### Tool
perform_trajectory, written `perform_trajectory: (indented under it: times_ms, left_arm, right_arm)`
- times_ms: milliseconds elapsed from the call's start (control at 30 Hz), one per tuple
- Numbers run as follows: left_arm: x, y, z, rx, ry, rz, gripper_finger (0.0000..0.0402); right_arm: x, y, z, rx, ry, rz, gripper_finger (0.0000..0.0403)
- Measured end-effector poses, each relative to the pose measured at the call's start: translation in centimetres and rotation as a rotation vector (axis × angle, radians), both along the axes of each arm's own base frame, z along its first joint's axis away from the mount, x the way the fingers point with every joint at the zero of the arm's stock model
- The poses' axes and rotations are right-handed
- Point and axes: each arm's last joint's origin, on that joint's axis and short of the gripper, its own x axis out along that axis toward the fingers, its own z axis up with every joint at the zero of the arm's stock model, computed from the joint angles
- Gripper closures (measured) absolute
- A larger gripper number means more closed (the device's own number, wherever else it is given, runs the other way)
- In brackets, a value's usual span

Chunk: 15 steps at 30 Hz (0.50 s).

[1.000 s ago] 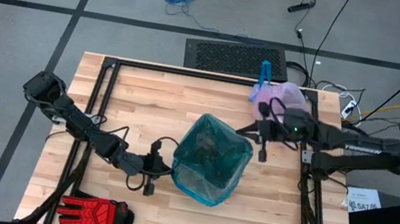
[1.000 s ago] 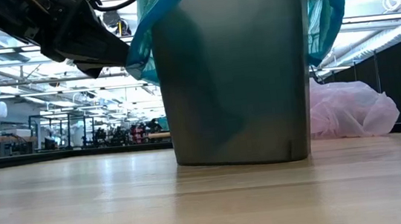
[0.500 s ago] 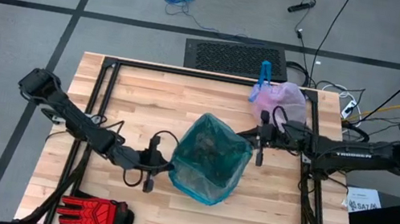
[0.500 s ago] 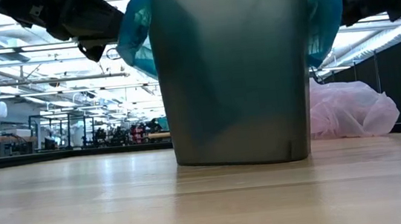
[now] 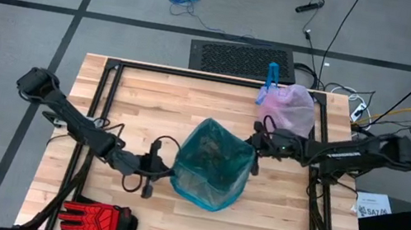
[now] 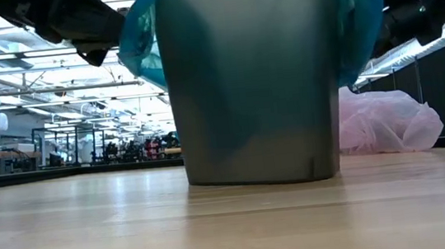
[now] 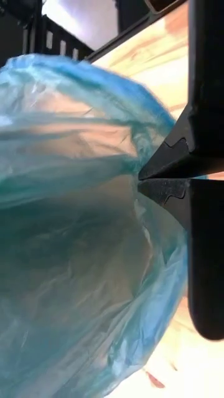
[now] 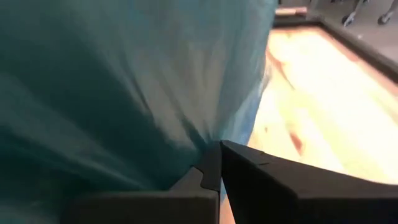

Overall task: Place trash/remove bag and relplace
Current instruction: Insert a new trash bag into the trash bin

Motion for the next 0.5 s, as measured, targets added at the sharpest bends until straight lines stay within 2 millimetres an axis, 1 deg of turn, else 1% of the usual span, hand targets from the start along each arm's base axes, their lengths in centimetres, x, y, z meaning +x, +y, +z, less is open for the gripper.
perform_trajectory:
  times_ms: [200,367,500]
  left_arm:
    - [-1.5,-0.1,1.4,0.0,-0.008,-0.026,0.0402]
    - [-2.7,-0.3,2.3,0.01,-0.024,-0.023,0.0402]
    - [-2.9,-0.4,2.6,0.011,-0.041,-0.012,0.0402]
  right_arm:
    - [0.8,-0.1,-1.3,0.019,0.034,-0.006,0.0403]
    - [1.1,-0.1,-2.7,0.044,0.1,-0.013,0.0403]
    - [1.2,0.1,-3.4,0.055,0.143,-0.01,0.0403]
